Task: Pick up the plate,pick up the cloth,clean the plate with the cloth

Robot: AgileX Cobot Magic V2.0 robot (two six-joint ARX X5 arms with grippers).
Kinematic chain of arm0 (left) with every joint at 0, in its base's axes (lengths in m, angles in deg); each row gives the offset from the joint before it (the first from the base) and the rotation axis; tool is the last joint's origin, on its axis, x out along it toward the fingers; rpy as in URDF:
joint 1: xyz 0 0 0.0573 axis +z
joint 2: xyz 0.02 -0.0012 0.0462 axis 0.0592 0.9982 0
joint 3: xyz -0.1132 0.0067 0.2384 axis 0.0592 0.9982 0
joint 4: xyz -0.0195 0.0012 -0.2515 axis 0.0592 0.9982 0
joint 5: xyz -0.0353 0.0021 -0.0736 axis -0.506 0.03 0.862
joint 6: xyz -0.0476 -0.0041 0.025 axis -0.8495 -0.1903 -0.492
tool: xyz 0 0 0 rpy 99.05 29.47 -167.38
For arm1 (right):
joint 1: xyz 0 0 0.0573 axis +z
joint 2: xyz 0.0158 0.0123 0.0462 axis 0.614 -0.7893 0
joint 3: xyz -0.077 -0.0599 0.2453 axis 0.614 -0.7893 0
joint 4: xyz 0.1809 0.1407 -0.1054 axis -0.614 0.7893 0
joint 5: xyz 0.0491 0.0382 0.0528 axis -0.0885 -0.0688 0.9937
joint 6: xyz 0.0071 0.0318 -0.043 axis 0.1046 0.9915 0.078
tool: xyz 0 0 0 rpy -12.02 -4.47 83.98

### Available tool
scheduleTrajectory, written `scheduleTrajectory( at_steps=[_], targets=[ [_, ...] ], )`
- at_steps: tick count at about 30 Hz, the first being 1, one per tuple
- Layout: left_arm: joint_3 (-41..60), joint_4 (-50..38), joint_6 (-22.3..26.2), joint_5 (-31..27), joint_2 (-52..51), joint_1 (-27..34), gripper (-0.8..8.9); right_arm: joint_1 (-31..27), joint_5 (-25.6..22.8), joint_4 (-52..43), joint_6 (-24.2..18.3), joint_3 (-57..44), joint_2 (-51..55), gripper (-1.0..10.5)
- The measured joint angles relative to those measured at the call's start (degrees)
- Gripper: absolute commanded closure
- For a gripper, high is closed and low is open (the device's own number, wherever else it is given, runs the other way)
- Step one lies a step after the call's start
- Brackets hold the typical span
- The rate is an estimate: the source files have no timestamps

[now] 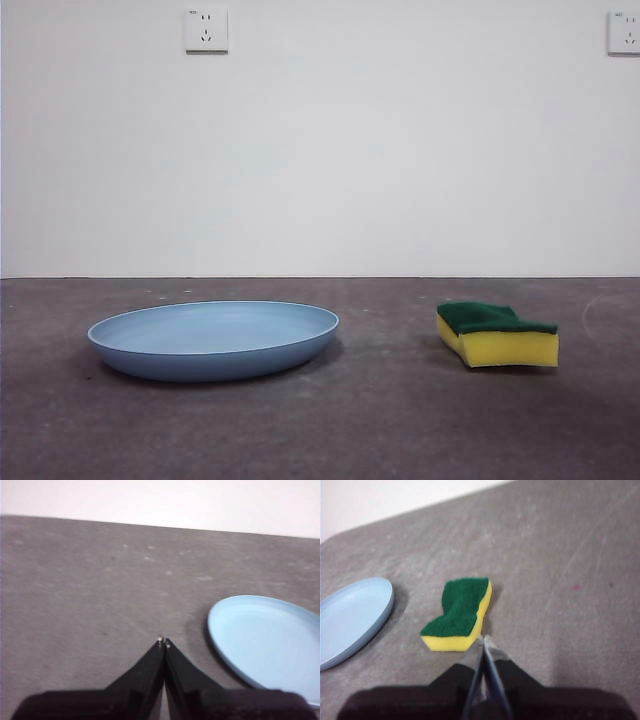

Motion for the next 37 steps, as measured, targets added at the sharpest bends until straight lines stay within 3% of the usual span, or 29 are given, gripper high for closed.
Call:
scheduleTrajectory(
  at_steps=[7,15,23,29,31,34,37],
  targets=[
    [-5.4,3.0,-5.1,3.6,3.4,0.0,8.21,0.0,0.1,4.9,0.6,10.2,-8.9,9.6],
    [-16.4,7.1,-6.0,9.6,14.4,0.0,8.21,0.0,3.9,13.6,0.6,24.7,-21.2,9.5],
    [-32.7,18.8,-2.8,18.2,31.5,0.0,8.18,0.0,7.6,27.5,-5.7,40.6,-35.0,9.4],
    [-41.1,26.6,2.6,19.8,41.7,0.0,8.11,0.0,7.6,33.4,-8.7,47.5,-41.9,6.6],
    [-41.7,26.8,3.3,19.8,43.7,0.0,7.17,0.0,7.6,33.4,-8.9,48.1,-42.6,6.0],
    [-41.7,27.0,3.8,19.8,45.8,0.0,4.20,0.0,7.6,33.6,-9.0,48.2,-42.8,5.9],
    [-41.7,26.9,4.0,19.8,47.6,0.0,4.06,0.0,7.6,33.8,-9.1,48.2,-42.8,5.9]
  ],
)
